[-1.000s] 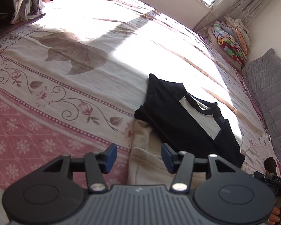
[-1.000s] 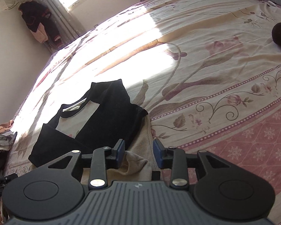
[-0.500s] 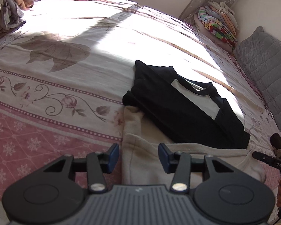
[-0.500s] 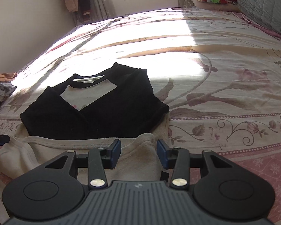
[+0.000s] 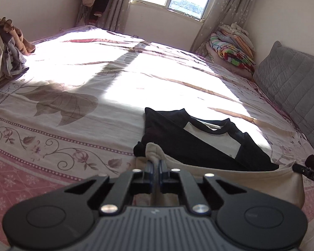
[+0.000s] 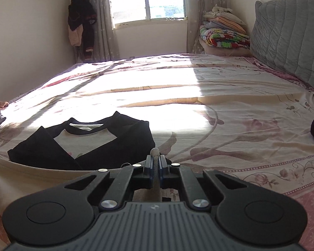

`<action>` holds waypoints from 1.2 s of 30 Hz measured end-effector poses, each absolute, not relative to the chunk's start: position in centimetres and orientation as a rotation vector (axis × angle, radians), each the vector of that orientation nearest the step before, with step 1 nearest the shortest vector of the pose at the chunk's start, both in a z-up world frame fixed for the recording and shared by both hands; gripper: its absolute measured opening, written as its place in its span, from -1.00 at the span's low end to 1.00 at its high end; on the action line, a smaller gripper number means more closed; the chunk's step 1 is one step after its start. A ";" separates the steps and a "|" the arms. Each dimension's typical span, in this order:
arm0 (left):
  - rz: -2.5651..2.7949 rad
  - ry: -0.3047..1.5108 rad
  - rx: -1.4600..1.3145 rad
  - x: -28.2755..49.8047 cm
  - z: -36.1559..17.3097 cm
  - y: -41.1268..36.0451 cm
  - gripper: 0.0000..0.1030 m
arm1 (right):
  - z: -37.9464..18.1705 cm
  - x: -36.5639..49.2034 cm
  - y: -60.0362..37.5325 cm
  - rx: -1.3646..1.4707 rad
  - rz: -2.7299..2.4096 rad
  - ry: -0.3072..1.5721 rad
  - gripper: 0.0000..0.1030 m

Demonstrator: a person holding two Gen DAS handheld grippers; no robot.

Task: Fold clothes
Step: 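Fold the beige cloth over the shirt with both grippers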

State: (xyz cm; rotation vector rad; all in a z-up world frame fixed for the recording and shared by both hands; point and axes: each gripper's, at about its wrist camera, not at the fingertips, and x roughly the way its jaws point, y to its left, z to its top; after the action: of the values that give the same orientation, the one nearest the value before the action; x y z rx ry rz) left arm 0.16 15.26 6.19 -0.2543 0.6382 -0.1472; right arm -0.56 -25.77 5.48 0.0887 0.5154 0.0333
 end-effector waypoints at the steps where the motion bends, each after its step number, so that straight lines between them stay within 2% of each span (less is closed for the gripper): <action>1: -0.140 0.635 -0.249 0.6 6.4 15.1 -0.90 | 5.6 -0.2 -26.0 0.106 0.023 0.513 -0.88; 7: -0.096 0.655 -0.260 3.2 6.3 14.9 -0.90 | 5.7 1.8 -26.2 0.142 -0.011 0.509 -0.89; 36: 0.024 0.637 -0.204 16.9 5.6 13.0 -0.90 | 5.6 15.5 -23.0 -0.051 -0.128 0.459 -0.89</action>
State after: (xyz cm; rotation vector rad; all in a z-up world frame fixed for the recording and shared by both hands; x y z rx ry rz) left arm 16.94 12.98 5.61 -0.2044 0.6366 0.0243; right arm 15.47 -23.03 5.60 -0.0508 0.4588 -0.1276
